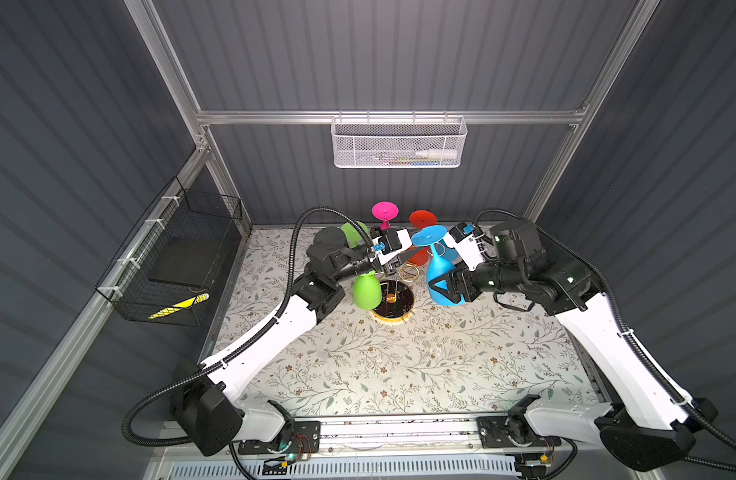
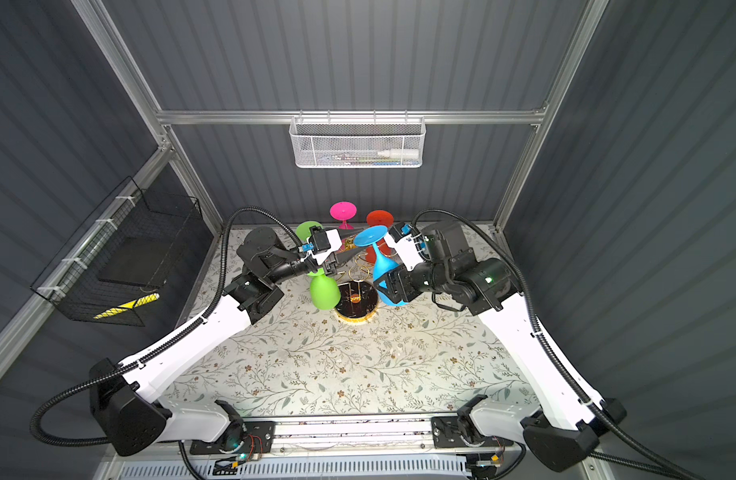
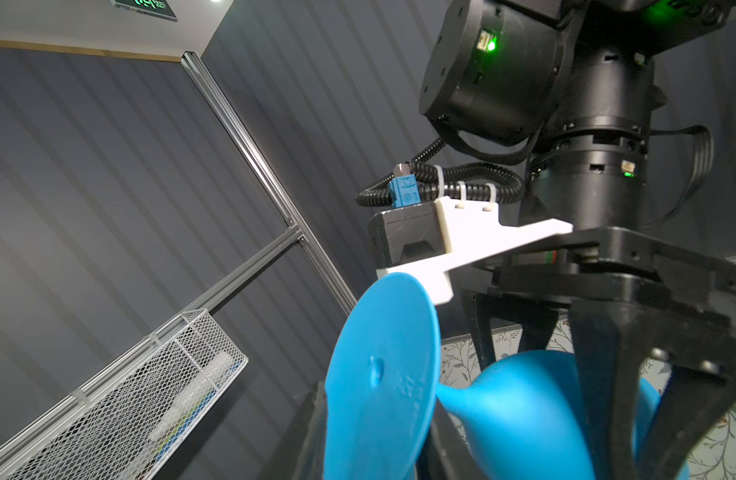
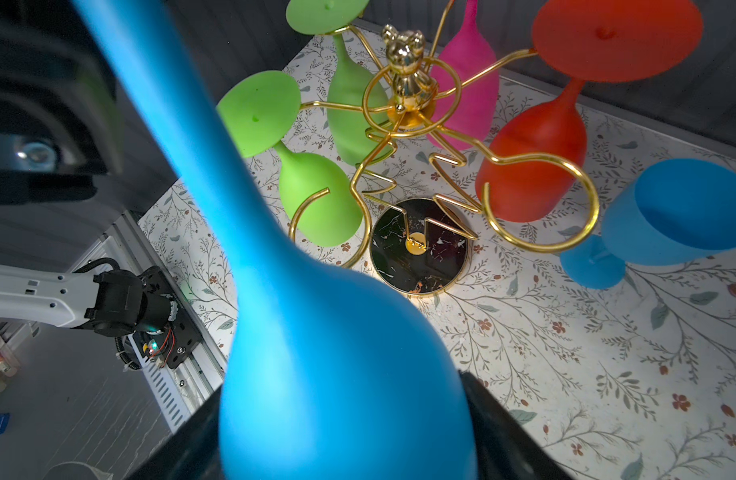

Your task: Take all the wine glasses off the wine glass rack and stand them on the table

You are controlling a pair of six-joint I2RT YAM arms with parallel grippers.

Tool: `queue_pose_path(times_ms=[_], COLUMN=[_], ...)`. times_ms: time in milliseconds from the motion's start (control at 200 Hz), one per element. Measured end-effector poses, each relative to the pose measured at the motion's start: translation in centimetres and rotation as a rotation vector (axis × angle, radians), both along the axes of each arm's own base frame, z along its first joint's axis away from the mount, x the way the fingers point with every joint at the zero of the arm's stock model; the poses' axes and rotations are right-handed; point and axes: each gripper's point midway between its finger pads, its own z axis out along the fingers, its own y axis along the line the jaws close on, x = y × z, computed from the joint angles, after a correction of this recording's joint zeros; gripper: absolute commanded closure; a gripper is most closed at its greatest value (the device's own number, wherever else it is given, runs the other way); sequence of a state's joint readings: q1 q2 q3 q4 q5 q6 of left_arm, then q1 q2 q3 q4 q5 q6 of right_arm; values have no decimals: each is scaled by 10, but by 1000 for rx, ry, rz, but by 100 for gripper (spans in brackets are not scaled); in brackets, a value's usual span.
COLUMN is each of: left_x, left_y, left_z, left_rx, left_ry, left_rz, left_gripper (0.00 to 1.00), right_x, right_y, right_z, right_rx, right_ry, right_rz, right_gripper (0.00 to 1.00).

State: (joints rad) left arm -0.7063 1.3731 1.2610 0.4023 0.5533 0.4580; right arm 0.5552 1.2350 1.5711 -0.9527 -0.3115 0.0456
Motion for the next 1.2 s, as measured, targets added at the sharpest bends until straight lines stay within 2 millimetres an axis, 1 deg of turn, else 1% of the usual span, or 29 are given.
queue_pose_path(times_ms=[165,350,470,580,710,880,1010,1201], left_x=[1,7,14,18,25,36,42,51], left_y=[0,1,4,6,11,20,25,30], left_z=[-3,-7,-11,-9,-8,-8,-13,-21], left_rx=[12,29,44,39,16,-36,-89,-144], left_ry=[2,-11,-12,-5,39,195,365,538], left_rz=[6,40,76,104,153,228,275,320], left_gripper=[76,87,100,100,100,100,100,100], right_x=[-1,-2,-2,-2,-3,-8,-13,-24], right_y=[3,4,3,3,1,-2,-14,-42], right_z=[1,2,6,13,29,53,68,87], right_rx=[1,14,31,54,108,198,288,418], right_ry=[4,25,24,7,-53,-150,-207,-261], right_rz=[7,-8,-20,-29,-43,-48,-72,-147], right_gripper=[42,36,30,23,17,13,11,11])
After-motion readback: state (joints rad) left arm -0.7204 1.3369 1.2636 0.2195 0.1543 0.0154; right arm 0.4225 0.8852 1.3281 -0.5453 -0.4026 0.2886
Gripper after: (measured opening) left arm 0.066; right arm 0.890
